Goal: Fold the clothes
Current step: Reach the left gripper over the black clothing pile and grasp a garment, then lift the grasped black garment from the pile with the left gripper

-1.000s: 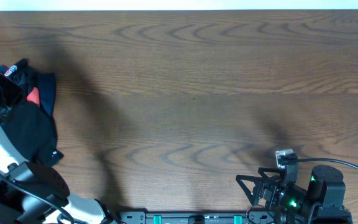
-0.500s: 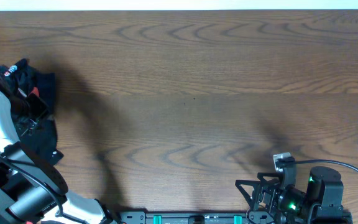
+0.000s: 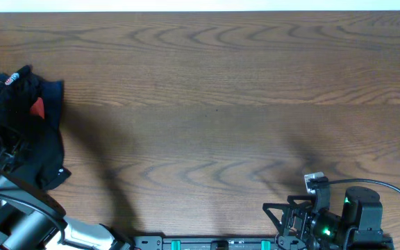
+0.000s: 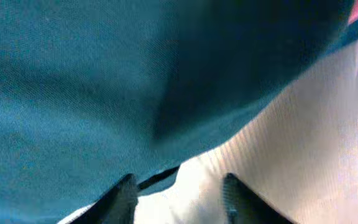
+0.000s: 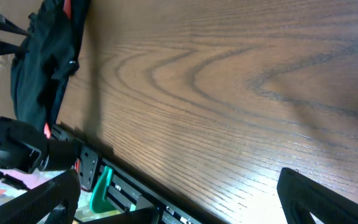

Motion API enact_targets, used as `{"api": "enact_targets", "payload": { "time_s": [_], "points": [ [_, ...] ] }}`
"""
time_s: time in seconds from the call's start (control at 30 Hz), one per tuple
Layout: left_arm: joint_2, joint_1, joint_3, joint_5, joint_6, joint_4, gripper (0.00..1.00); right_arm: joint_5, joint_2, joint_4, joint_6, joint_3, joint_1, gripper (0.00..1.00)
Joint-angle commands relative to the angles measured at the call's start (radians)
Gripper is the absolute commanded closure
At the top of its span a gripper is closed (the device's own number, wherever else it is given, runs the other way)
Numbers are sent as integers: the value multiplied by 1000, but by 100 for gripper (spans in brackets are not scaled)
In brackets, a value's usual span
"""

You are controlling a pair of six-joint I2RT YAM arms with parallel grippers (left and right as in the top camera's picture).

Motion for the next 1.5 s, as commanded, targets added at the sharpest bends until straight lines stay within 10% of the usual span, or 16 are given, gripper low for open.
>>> {"api": "enact_targets", "payload": {
  "time_s": [0.0, 0.6, 0.93, 1.47],
  "points": [
    [16, -1, -17, 32, 6, 11, 46, -26, 0, -3, -18, 15, 10, 1],
    [168, 0, -35, 33, 10, 24, 33, -26, 0, -16, -18, 15, 10, 1],
    [188, 0, -35, 53, 10, 40, 92, -26, 0, -16, -18, 15, 10, 1],
    [117, -68, -34, 114, -18, 40, 94, -25, 0, -13, -18, 15, 10, 1]
  ]
}}
